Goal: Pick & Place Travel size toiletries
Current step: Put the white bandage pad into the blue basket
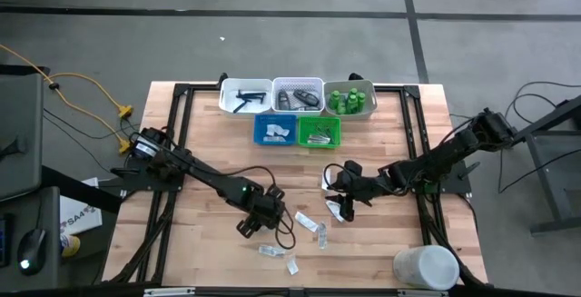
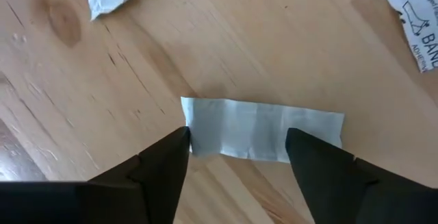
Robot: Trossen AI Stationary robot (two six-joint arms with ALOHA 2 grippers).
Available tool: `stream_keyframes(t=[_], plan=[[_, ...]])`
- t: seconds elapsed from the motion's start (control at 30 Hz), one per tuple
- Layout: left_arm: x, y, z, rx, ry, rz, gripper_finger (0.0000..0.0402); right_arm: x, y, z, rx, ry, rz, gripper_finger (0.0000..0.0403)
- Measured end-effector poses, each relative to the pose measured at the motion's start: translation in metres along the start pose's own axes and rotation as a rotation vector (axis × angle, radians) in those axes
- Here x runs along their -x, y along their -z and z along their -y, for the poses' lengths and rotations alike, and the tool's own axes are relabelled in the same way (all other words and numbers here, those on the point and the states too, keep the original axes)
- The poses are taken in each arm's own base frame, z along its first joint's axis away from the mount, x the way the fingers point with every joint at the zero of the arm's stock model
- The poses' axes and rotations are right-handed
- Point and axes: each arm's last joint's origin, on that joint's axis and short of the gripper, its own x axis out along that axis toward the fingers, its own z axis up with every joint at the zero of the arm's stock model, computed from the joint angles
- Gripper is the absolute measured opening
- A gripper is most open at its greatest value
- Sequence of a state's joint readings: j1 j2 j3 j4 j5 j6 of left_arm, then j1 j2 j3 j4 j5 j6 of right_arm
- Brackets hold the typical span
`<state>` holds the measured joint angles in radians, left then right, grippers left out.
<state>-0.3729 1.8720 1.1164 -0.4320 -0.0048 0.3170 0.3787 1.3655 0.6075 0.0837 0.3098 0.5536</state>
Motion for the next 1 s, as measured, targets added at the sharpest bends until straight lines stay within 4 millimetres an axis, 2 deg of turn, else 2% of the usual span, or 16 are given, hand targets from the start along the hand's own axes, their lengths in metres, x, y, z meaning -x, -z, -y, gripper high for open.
stream_keyframes(t=[0.2, 0.5, 0.67, 0.77, 0.9, 1.0], plan=[[-0.001, 0.000, 0.000, 0.082, 0.004, -0.001, 0.0180, 0.000, 0.000, 0.000, 0.001, 0.017, 0.011, 0.0149], [-0.002, -0.002, 0.001, 0.168, 0.019, 0.029, 0.0024, 0.000, 0.000, 0.000, 0.000, 0.018, 0.013, 0.0149], [0.008, -0.003, -0.004, 0.226, -0.080, 0.024, 0.0007, 0.000, 0.000, 0.000, -0.020, 0.017, 0.015, 0.0149], [0.025, 0.002, -0.020, 0.264, -0.238, -0.050, 0.0004, 0.000, 0.000, 0.000, -0.021, 0.017, 0.015, 0.0149], [0.068, 0.004, -0.056, 0.384, -0.492, 0.002, 0.0003, 0.000, -0.001, 0.000, -0.019, 0.028, 0.022, 0.0149], [0.085, 0.015, -0.083, 0.513, -0.628, 0.039, 0.0003, 0.000, -0.002, 0.000, -0.005, 0.040, 0.046, 0.0149]])
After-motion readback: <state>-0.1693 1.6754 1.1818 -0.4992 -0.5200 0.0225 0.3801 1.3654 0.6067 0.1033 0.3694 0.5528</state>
